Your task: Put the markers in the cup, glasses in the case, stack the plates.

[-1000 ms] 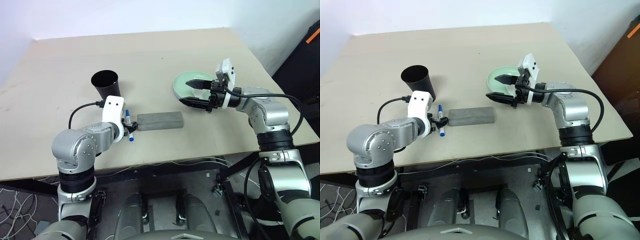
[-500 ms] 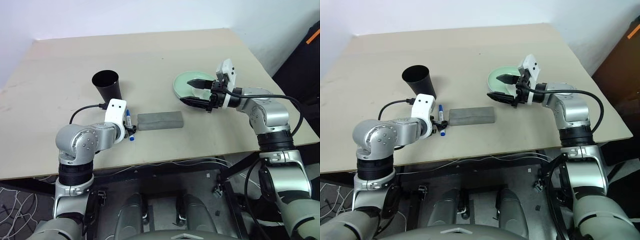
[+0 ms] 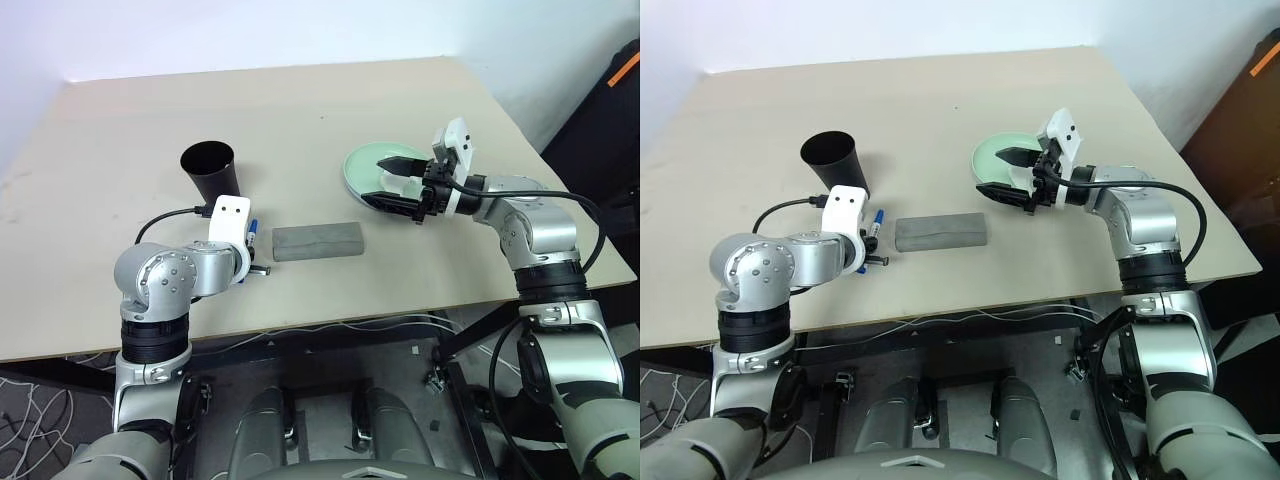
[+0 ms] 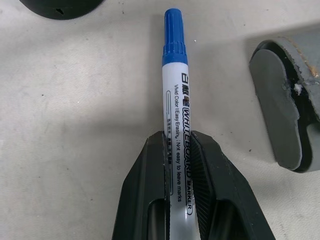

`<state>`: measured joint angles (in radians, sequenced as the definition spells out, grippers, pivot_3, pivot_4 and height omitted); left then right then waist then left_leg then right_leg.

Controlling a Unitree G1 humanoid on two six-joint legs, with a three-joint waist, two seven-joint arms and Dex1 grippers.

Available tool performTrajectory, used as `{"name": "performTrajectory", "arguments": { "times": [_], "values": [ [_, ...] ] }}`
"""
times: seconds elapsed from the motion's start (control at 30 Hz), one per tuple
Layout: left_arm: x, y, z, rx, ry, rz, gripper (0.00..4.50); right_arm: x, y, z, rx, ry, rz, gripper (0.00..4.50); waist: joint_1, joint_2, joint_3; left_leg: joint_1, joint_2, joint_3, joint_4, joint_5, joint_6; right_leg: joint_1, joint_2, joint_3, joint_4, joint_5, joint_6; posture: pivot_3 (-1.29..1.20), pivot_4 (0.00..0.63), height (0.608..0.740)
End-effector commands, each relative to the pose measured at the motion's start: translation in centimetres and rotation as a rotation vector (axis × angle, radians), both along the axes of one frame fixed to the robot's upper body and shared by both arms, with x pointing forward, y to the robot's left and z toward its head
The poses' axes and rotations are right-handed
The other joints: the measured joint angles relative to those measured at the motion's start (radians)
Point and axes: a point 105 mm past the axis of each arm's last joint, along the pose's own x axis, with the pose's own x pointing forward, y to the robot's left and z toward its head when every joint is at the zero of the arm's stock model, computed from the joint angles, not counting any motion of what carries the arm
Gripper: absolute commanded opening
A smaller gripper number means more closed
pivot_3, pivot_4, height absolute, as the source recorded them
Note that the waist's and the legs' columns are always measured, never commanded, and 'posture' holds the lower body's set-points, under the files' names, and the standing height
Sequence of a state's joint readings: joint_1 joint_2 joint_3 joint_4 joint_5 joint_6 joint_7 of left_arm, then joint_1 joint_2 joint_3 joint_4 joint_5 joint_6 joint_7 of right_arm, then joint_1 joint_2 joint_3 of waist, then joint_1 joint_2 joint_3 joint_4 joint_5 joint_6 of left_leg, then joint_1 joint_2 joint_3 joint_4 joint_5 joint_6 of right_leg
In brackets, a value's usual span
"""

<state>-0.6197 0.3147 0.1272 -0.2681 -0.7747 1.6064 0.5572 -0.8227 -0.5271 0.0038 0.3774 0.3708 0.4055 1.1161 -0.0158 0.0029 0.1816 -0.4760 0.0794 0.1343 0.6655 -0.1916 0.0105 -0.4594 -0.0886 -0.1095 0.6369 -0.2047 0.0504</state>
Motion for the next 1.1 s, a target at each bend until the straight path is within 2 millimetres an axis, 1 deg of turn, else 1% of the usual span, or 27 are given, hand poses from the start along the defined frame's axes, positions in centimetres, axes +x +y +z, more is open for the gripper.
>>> {"name": "performTrajectory", "arguments": {
  "times": [0.03,0.07,0.13,0.17,0.2,0.3,0.4,0.53,0.67,0.77,0.9,1.0,1.1],
  "values": [
    [0.2,1.3,1.2,0.08,-0.044,0.036,0.29,0.1,0.0,1.5,0.018,-0.056,-0.002,4.5,0.001,0.0,0.0,0.0,0.0,0.0,0.0,0.0,0.0,0.0,0.0,0.0,0.0,0.0,0.0,0.0,0.15,0.701],
    [0.3,0.8,1.6,0.055,-0.064,0.017,0.29,0.1,0.0,1.4,0.017,-0.056,-0.002,4.5,0.003,0.0,0.0,0.0,0.0,0.0,0.0,0.0,-0.001,-0.001,0.0,0.0,0.0,0.0,0.0,0.0,0.15,0.701],
    [0.7,-0.2,3.5,-0.017,-0.168,-0.008,0.29,0.2,0.1,1.4,0.018,-0.055,-0.003,4.5,0.009,0.0,0.0,-0.001,0.0,0.0,0.0,0.0,-0.001,0.0,0.0,0.0,-0.001,0.0,-0.001,0.0,0.15,0.701],
    [0.8,-0.2,4.2,-0.02,-0.203,-0.011,0.29,0.2,0.1,1.4,0.019,-0.056,-0.002,4.5,0.01,-0.001,0.001,-0.002,0.0,0.0,0.0,0.0,-0.001,0.0,-0.001,0.0,-0.001,0.0,-0.001,0.0,0.15,0.701],
    [0.8,-0.2,4.6,-0.018,-0.22,-0.011,0.29,0.2,0.1,1.4,0.019,-0.055,-0.002,4.5,0.01,-0.001,0.001,-0.002,0.0,0.0,0.0,0.0,-0.001,0.0,-0.001,0.0,-0.002,0.0,-0.001,0.0,0.15,0.701],
    [0.7,-1.1,5.3,-0.117,-0.257,-0.076,0.29,0.1,0.2,1.3,0.014,-0.052,0.007,4.5,0.007,-0.001,0.001,-0.003,-0.001,0.0,0.0,0.0,0.0,0.0,-0.001,0.0,-0.003,0.0,0.0,0.0,0.15,0.701],
    [0.5,-1.3,5.6,-0.116,-0.278,-0.133,0.29,0.2,0.1,1.3,0.01,-0.052,0.004,4.5,0.005,-0.001,0.001,-0.003,0.0,0.0,-0.001,0.0,-0.001,-0.001,0.0,0.0,-0.003,0.001,0.002,0.0,0.15,0.701],
    [0.6,-2.4,7.2,-0.133,-0.398,-0.226,0.29,0.2,0.1,1.4,0.013,-0.054,0.001,4.5,0.004,-0.001,0.001,-0.002,0.0,0.0,-0.001,0.0,-0.001,-0.001,0.0,0.0,-0.003,0.001,0.002,0.0,0.15,0.701],
    [0.7,-3.8,9.7,-0.19,-0.579,-0.336,0.29,0.1,0.2,1.4,0.016,-0.056,0.006,4.5,0.007,-0.001,0.001,-0.002,0.0,0.0,-0.001,0.0,-0.001,-0.001,0.0,0.0,-0.003,0.0,-0.001,0.0,0.15,0.701],
    [0.4,-4.7,12.0,-0.158,-0.776,-0.445,0.29,0.0,0.3,1.3,0.016,-0.059,0.007,4.5,0.005,-0.001,0.001,-0.002,0.0,0.001,-0.001,0.0,-0.001,-0.001,-0.001,0.0,-0.004,0.0,-0.001,0.0,0.15,0.701],
    [0.5,-4.7,14.1,-0.091,-0.96,-0.483,0.29,0.0,0.3,1.3,0.014,-0.063,0.006,4.5,0.006,-0.001,0.001,-0.003,0.0,0.002,-0.002,0.0,-0.001,-0.001,0.0,0.0,-0.004,0.0,-0.001,0.0,0.15,0.701],
    [1.2,-3.9,14.8,0.026,-1.036,-0.482,0.29,-0.1,0.4,1.3,0.014,-0.065,0.006,4.5,0.006,-0.001,0.001,-0.003,0.0,0.002,-0.002,0.0,-0.001,-0.001,0.0,0.0,-0.005,0.0,-0.001,0.0,0.15,0.701],
    [1.8,-2.9,15.5,0.04,-1.115,-0.428,0.29,-0.2,0.5,1.4,0.017,-0.07,0.011,4.5,0.006,-0.001,0.001,-0.003,0.0,0.002,-0.002,0.0,-0.001,-0.001,0.0,0.0,-0.004,0.0,-0.001,0.0,0.15,0.701]
  ]
}}
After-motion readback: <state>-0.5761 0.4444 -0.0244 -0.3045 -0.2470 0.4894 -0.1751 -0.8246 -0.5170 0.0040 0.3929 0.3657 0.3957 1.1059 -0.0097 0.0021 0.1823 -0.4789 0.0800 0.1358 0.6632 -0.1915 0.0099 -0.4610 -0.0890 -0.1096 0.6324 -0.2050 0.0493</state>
